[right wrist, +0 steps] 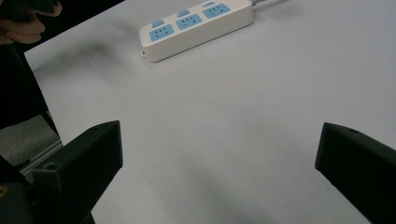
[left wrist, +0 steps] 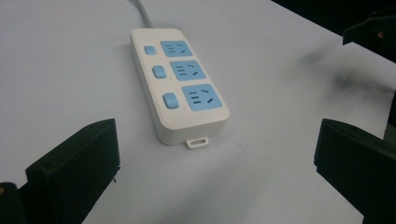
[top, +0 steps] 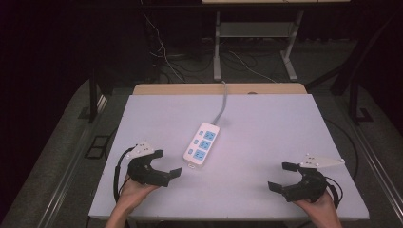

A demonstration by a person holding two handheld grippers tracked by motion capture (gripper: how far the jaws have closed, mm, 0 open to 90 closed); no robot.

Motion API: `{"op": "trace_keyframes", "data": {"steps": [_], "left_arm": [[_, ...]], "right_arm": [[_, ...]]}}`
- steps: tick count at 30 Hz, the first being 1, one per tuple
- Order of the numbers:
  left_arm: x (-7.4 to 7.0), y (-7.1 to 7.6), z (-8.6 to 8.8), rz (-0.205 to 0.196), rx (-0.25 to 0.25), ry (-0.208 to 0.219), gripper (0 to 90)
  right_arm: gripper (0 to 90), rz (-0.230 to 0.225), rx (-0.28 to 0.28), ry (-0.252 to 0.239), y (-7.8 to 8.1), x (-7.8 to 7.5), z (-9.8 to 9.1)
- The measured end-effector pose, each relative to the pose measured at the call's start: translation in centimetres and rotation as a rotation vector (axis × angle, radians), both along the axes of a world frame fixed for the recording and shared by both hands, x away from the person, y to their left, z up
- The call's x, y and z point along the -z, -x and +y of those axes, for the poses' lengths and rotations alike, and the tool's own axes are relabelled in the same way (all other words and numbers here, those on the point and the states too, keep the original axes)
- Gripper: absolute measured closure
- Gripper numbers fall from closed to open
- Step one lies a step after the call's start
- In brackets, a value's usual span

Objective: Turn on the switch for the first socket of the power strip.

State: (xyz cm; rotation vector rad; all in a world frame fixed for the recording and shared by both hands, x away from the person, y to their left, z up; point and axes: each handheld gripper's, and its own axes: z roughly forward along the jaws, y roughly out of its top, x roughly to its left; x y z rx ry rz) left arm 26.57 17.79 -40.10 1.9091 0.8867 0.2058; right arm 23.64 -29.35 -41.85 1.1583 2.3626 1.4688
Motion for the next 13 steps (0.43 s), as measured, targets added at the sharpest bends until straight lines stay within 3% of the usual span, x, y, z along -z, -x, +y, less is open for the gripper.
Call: {"op": "trace_keyframes", "data": {"steps": [6,13], "left_arm": [[1.4,0.8,0.1,0.015,0.014,0.019,0.0],[1.9,0.9,0.0,0.021,0.012,0.027,0.0]], "right_arm": [[0.3,0.001,-0.004,0.003,0.0,0.0,0.1],[0.3,0.008,-0.003,0.005,0.0,0.1,0.1]]}}
